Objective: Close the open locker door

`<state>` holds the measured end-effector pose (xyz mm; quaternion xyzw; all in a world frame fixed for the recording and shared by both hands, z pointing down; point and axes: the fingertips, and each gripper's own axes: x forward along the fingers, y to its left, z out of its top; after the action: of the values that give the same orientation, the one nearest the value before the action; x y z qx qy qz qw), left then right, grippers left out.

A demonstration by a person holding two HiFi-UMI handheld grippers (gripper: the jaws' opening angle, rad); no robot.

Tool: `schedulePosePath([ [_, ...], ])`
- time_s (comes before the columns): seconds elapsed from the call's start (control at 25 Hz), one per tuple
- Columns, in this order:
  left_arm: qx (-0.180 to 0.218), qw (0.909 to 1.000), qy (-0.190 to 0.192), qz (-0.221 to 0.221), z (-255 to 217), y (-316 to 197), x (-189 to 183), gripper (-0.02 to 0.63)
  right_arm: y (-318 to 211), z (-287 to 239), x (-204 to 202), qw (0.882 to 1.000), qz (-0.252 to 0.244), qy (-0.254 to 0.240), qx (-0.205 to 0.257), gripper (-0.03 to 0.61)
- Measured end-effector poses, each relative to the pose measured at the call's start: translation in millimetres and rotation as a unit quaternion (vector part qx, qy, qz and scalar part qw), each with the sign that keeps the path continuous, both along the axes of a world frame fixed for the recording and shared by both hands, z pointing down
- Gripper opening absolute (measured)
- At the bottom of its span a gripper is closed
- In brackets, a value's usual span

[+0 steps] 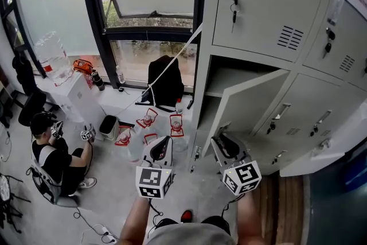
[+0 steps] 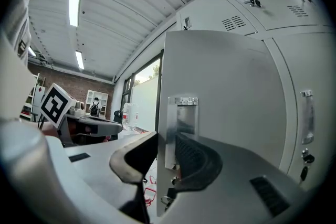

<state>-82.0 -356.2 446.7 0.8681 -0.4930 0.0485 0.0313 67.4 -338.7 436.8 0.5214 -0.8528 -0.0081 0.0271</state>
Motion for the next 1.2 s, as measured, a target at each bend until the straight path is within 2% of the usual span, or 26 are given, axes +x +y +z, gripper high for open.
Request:
schedulePosePath([
  [0.6,0.002,0.9999,0.002,-0.016,-1.4,-31.4,-15.7,0.023,-50.3,1.0,-5.8,1.0,0.024,0.016,-0.006,0.077],
  [1.2,-0.009,0.9993,0.002,-0.036,5.8,-66.5,-19.6,0.023,-97.7,0.5,-6.2,0.999,0.03,0.008,-0.012,0.058],
])
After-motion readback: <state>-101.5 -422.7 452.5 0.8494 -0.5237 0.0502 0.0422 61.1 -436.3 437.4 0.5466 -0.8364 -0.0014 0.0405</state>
